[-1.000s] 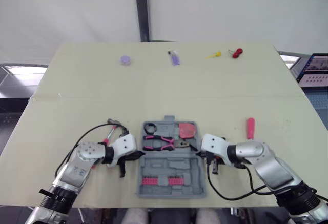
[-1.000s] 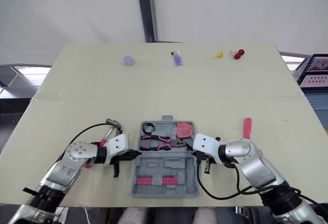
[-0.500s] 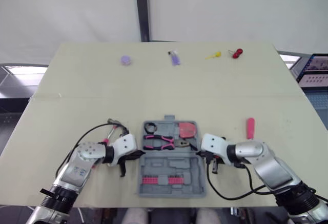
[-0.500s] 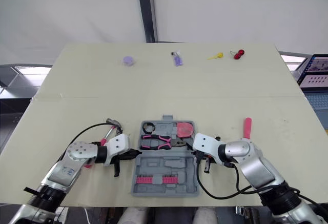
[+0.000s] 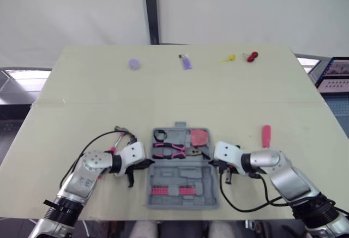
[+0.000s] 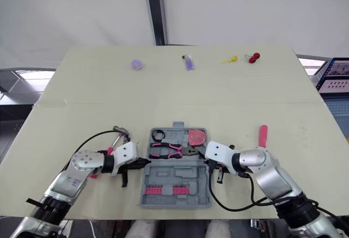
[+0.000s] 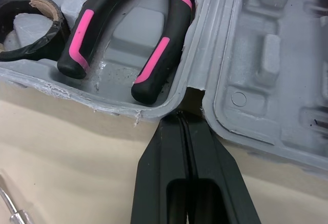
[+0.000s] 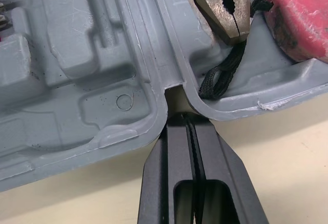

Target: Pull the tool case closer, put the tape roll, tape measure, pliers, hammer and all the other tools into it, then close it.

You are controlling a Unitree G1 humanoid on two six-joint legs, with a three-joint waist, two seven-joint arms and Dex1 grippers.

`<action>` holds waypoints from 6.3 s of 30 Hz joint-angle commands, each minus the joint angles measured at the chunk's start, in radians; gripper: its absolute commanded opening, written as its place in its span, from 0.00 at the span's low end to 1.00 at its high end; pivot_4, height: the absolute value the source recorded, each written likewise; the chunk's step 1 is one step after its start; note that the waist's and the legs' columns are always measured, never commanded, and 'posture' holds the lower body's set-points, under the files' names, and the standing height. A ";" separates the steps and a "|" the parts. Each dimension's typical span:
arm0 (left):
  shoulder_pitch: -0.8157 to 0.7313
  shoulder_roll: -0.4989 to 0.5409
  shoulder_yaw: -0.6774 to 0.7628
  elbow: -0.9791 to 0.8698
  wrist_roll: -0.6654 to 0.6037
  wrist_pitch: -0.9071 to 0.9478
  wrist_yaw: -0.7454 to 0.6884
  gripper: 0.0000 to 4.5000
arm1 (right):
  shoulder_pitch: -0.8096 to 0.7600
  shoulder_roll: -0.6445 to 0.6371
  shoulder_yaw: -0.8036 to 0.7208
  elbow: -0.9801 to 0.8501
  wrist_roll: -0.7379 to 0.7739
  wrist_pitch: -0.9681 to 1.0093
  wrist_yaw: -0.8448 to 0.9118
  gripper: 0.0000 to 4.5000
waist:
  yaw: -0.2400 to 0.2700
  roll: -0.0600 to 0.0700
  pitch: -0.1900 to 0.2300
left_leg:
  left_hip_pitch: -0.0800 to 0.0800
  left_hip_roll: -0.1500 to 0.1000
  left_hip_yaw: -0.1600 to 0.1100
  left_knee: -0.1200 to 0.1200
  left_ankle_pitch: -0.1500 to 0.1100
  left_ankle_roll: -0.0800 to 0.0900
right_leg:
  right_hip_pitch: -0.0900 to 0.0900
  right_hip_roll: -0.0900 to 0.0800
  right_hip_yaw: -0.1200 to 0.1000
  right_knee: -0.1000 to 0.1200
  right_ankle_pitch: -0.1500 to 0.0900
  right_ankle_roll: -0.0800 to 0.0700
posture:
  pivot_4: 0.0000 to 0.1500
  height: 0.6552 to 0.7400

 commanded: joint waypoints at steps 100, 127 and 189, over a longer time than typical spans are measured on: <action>0.072 0.085 0.091 -0.006 -0.083 -0.014 0.032 0.00 | -0.012 -0.035 -0.023 0.105 0.008 -0.130 -0.003 0.01 | -0.031 0.000 0.000 | 0.000 0.000 0.000 -0.005 0.000 0.000 | -0.001 0.000 0.000 -0.002 0.000 0.000 | 1.00 1.00; 0.306 0.106 0.892 -0.163 -0.398 0.303 0.351 1.00 | 0.113 -0.116 -0.923 0.385 0.401 -0.048 -0.165 0.99 | -0.035 -0.001 0.003 | 0.000 0.000 0.003 -0.009 0.000 0.000 | -0.003 0.000 0.000 -0.004 0.000 0.000 | 1.00 1.00; 0.537 -0.098 0.463 -0.356 -0.212 0.020 0.431 0.51 | -0.143 -0.036 -0.317 -0.236 0.679 0.135 -0.034 1.00 | -0.029 -0.002 0.003 | -0.001 0.001 0.001 -0.007 0.000 0.000 | -0.003 0.000 0.000 -0.004 0.000 0.000 | 1.00 1.00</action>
